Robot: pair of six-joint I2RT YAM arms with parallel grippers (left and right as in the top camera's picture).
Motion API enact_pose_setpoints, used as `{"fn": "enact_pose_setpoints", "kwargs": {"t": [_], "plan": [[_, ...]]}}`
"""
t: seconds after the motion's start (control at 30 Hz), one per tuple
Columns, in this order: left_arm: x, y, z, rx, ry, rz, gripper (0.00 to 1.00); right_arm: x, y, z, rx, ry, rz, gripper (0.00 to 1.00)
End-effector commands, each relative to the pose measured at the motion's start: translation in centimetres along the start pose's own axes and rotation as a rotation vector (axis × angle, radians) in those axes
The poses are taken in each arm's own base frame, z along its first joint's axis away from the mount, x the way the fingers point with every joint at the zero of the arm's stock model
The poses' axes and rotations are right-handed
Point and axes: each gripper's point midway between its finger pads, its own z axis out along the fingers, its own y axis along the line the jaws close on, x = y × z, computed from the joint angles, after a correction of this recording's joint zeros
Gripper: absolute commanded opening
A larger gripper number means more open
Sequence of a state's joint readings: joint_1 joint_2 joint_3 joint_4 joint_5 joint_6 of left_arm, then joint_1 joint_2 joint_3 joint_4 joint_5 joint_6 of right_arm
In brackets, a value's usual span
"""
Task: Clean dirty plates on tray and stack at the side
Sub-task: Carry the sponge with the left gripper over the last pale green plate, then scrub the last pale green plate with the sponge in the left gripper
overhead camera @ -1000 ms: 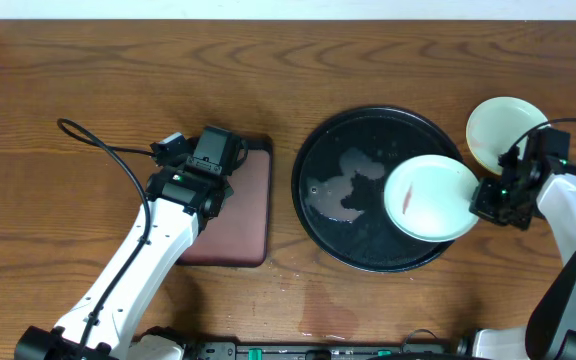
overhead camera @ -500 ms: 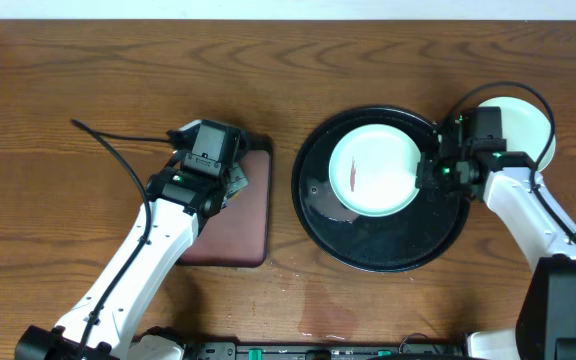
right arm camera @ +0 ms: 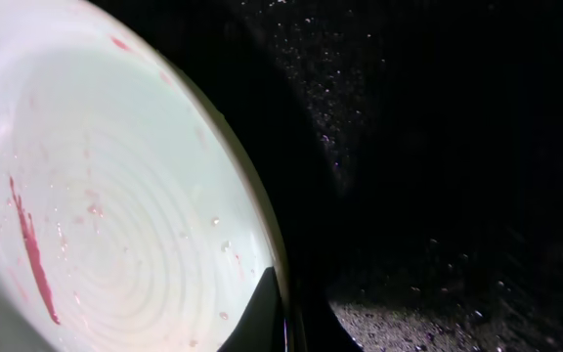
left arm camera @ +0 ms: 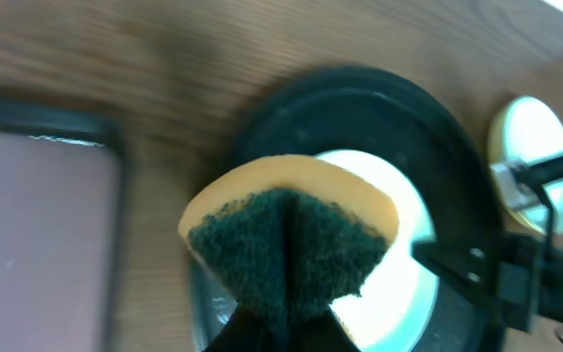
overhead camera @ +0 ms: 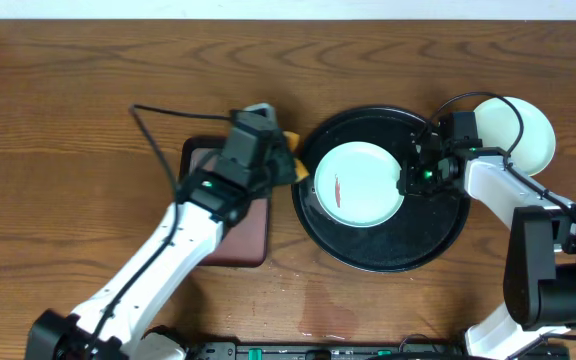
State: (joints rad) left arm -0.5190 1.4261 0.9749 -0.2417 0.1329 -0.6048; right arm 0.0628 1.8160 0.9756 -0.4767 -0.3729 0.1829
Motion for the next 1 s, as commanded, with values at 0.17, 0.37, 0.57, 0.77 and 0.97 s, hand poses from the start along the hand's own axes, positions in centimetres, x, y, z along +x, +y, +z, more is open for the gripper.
{"fn": "enact_pose_setpoints", "kwargs": {"t": [0.17, 0.37, 0.57, 0.77, 0.97], "plan": [[3.3, -2.9, 6.6, 0.067, 0.057, -0.162, 0.08, 1.9, 0.4, 1.9, -0.04, 0.078, 0.016, 0.01], [5.6, -6.1, 10.6, 0.168, 0.05, -0.167, 0.08, 1.9, 0.4, 1.9, -0.04, 0.077, 0.016, 0.01], [7.3, -6.4, 13.0, 0.178, 0.045, -0.145, 0.08, 1.8, 0.3, 1.9, -0.036, 0.077, 0.016, 0.01], [9.2, -4.0, 14.9, 0.095, 0.085, -0.144, 0.08, 1.8, 0.3, 2.0, -0.033, 0.076, 0.016, 0.01], [9.3, 1.1, 14.8, -0.146, 0.03, -0.1, 0.08, 1.8, 0.3, 2.0, -0.034, 0.076, 0.013, 0.01]]}}
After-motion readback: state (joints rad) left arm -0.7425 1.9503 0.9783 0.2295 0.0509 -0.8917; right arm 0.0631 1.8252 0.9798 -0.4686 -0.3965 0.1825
